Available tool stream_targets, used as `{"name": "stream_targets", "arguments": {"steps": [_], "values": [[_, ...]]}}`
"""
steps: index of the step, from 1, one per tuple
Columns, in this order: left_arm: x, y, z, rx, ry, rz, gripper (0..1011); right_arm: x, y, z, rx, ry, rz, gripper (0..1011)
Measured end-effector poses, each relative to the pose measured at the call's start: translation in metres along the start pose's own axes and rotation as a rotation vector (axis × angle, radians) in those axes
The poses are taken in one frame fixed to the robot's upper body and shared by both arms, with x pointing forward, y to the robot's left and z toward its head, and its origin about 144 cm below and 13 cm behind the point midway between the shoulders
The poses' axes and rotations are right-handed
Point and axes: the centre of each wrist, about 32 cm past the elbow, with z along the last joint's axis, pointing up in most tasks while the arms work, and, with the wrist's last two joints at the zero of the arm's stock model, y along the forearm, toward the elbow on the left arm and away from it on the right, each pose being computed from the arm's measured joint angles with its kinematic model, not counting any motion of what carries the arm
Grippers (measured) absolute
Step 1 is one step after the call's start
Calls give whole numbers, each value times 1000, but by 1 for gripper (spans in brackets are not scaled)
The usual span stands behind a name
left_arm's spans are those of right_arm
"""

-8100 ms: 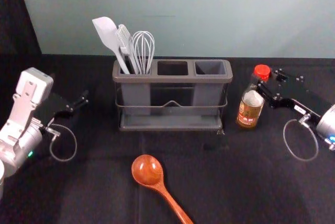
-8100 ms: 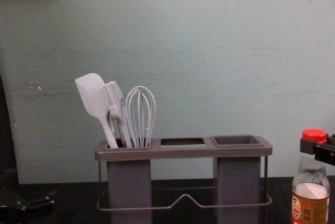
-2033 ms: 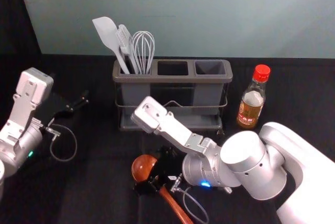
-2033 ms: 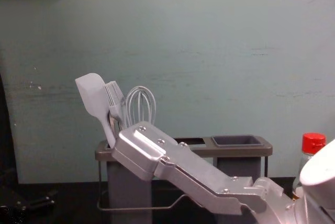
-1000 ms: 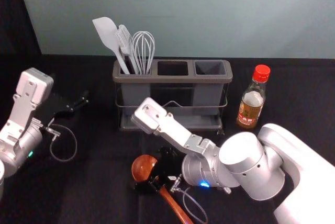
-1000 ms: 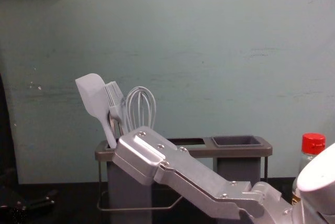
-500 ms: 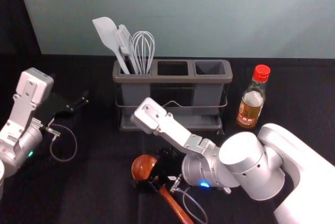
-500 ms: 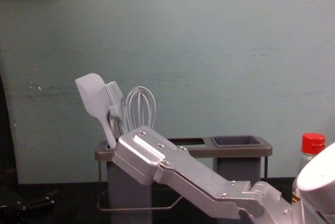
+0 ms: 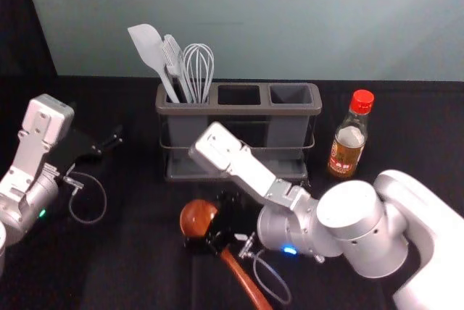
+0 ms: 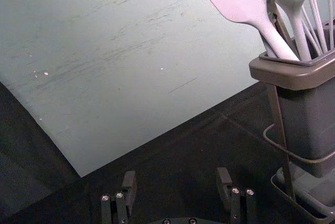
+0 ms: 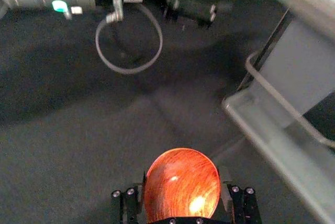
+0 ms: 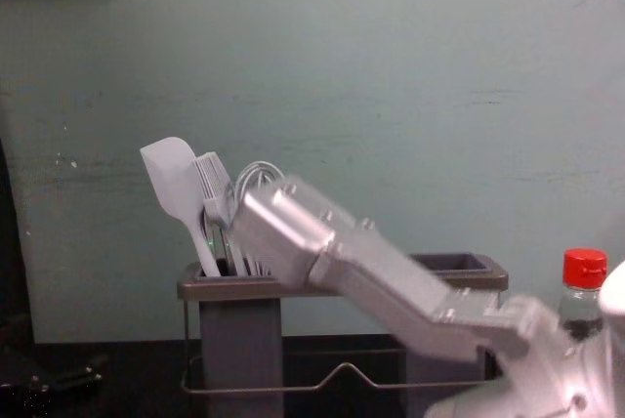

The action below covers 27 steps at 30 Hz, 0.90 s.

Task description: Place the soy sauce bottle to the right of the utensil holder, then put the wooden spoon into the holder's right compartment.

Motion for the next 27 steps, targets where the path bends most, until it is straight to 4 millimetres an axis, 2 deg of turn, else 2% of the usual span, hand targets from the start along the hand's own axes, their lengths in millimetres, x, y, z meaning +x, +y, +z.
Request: {"name": "stream_targets", "arguments": {"steps": [3, 9, 10, 15, 22, 27], "values": [[0, 0, 0, 0, 0, 0, 1005, 1, -7, 4, 33, -7, -11, 844], [0, 0, 0, 0, 0, 0, 1005, 7, -36, 18, 159, -35, -56, 844], [0, 0, 0, 0, 0, 0, 1005, 7, -36, 18, 159, -35, -56, 844], [0, 0, 0, 0, 0, 0, 1005, 11, -61, 25, 290, -72, -93, 844], [0, 0, 0, 0, 0, 0, 1005, 21, -86, 18, 499, -152, -134, 844], [0, 0, 0, 0, 0, 0, 1005, 30, -96, 11, 591, -196, -159, 844]]}}
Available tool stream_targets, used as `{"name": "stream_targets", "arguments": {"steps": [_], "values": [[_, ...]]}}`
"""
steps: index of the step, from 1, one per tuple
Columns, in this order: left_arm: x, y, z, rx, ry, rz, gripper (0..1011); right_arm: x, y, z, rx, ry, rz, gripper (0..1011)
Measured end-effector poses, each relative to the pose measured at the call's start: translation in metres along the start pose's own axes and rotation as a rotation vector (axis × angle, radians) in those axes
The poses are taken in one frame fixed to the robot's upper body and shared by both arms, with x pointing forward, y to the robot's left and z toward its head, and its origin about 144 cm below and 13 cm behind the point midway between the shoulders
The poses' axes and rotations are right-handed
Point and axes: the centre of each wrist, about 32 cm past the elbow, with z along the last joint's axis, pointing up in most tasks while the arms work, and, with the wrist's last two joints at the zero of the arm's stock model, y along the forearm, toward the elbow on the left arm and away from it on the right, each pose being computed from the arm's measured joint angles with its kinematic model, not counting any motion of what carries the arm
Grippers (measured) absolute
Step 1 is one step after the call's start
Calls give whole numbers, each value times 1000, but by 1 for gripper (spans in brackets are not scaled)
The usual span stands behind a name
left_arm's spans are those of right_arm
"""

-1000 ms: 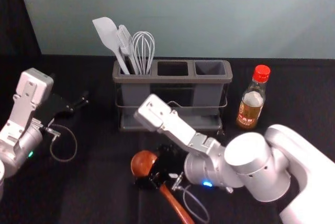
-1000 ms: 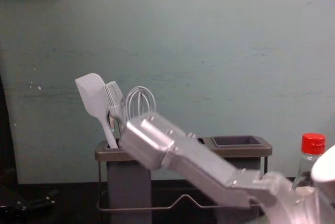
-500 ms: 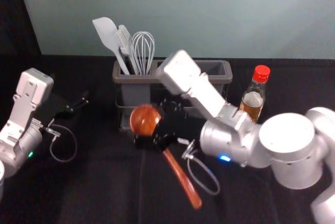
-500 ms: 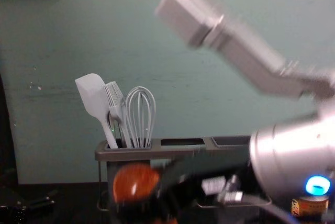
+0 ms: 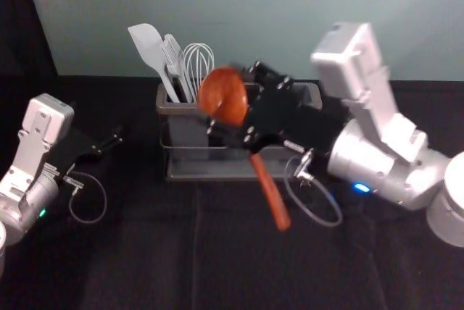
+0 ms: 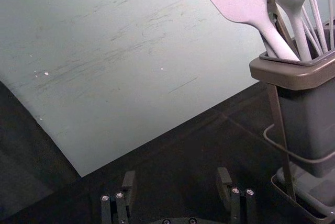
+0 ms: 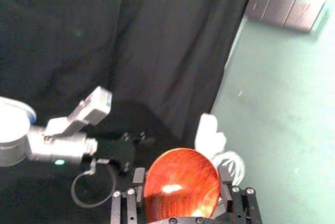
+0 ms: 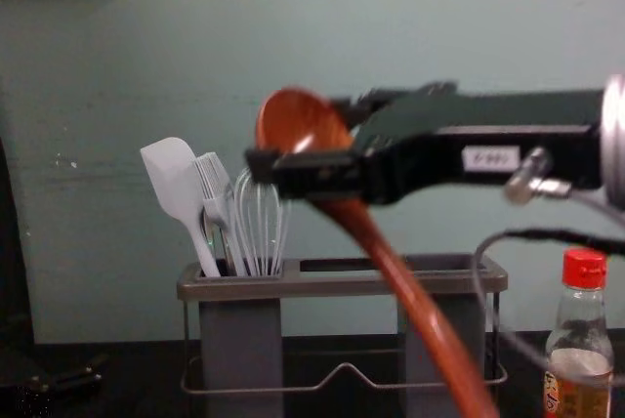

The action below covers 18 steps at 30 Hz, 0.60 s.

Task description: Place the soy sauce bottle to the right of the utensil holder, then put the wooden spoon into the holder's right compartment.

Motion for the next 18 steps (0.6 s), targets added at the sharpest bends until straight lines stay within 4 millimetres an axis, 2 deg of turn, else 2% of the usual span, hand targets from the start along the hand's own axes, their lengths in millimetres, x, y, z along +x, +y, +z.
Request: {"name": "stream_targets", "arguments": {"steps": [7, 18], "values": [[0, 0, 0, 0, 0, 0, 1005, 21, -12, -5, 143, -68, -58, 844], [0, 0, 0, 0, 0, 0, 1005, 51, -8, -23, 220, -114, -114, 844]]}}
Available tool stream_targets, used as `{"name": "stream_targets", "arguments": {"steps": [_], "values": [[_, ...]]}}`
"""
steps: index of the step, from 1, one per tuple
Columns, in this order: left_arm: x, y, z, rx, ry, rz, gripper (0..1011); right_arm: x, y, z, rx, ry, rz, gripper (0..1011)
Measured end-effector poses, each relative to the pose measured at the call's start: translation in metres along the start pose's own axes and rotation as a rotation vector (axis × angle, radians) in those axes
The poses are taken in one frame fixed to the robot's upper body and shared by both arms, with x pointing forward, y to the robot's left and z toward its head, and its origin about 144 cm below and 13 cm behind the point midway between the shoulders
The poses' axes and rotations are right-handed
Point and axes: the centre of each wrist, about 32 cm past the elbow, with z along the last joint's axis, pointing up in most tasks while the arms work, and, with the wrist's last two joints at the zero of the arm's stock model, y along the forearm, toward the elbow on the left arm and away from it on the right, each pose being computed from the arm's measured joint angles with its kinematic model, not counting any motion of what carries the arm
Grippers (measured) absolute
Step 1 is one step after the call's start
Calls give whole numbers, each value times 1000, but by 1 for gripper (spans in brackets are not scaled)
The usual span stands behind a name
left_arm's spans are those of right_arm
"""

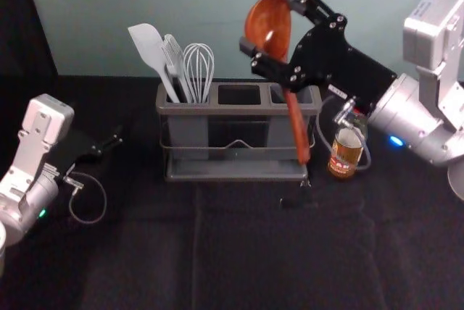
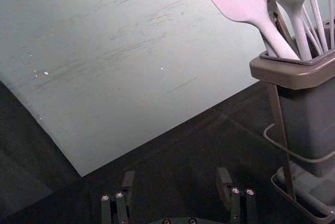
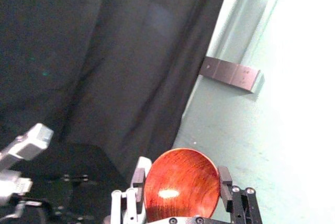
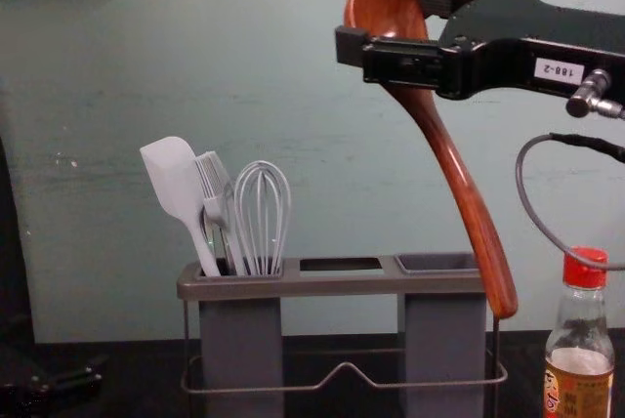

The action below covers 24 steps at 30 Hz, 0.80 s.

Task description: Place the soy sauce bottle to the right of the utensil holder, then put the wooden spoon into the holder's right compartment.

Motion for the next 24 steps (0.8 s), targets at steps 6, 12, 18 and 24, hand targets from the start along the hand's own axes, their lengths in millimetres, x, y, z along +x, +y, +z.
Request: {"name": "stream_targets", "arguments": {"steps": [6, 12, 18, 24], "values": [[0, 0, 0, 0, 0, 0, 1005, 18, 7, -16, 1, -23, -31, 844], [0, 0, 0, 0, 0, 0, 1005, 32, 16, -25, -3, -48, -50, 844], [0, 0, 0, 0, 0, 0, 1005, 40, 26, -29, -4, -56, -61, 844], [0, 0, 0, 0, 0, 0, 1005, 47, 37, -35, -19, -63, -75, 844]]}}
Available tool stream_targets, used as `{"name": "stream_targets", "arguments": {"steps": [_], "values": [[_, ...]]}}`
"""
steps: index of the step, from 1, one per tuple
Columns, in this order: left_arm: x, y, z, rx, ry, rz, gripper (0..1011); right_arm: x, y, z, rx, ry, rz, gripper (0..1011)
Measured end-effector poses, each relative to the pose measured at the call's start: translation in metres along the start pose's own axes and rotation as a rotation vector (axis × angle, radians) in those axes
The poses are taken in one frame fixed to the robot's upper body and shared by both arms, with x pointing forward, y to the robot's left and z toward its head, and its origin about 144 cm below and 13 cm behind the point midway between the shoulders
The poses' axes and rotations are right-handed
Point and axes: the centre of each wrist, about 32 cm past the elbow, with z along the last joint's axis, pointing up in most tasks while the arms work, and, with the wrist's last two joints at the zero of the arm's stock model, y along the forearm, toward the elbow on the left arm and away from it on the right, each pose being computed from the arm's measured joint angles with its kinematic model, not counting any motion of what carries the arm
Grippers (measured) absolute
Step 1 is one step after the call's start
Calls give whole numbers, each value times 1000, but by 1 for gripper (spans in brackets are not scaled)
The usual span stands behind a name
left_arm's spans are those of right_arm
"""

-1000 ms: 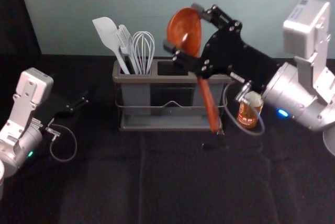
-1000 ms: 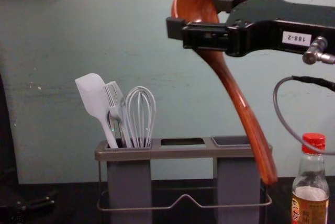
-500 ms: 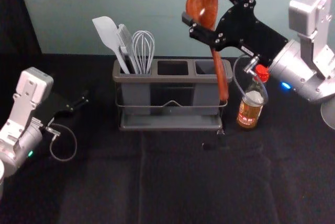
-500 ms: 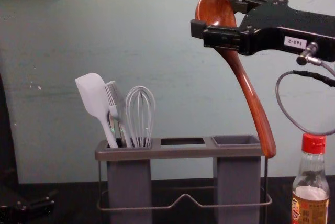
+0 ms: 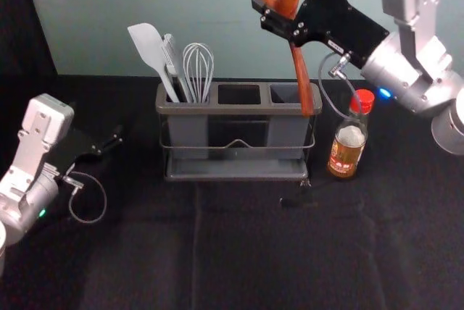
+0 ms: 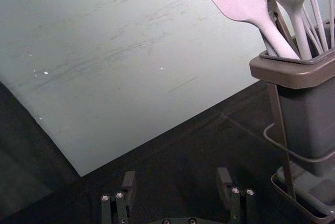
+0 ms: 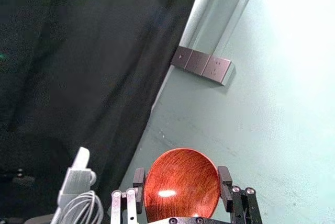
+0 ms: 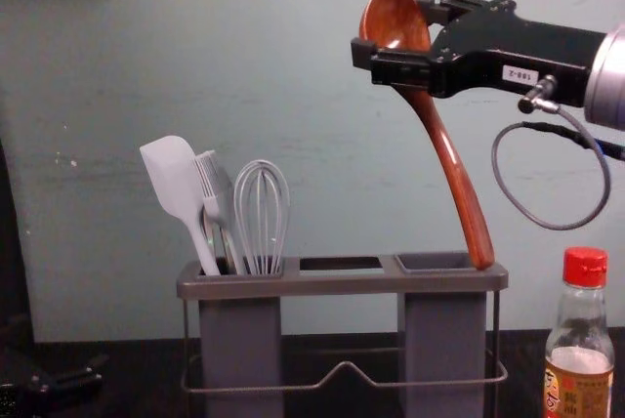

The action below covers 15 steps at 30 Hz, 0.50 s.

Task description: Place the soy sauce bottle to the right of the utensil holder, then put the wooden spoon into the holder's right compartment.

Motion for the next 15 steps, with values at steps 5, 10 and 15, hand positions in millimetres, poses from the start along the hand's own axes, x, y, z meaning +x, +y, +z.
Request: {"name": "stream_targets", "arguments": {"steps": [5, 10, 15], "values": [[0, 0, 0, 0, 0, 0, 1005, 4, 10, -4, -7, -9, -8, 844], [0, 0, 0, 0, 0, 0, 1005, 6, 17, -8, -12, -13, -12, 844], [0, 0, 0, 0, 0, 0, 1005, 7, 22, -11, -19, -16, -18, 844]]}}
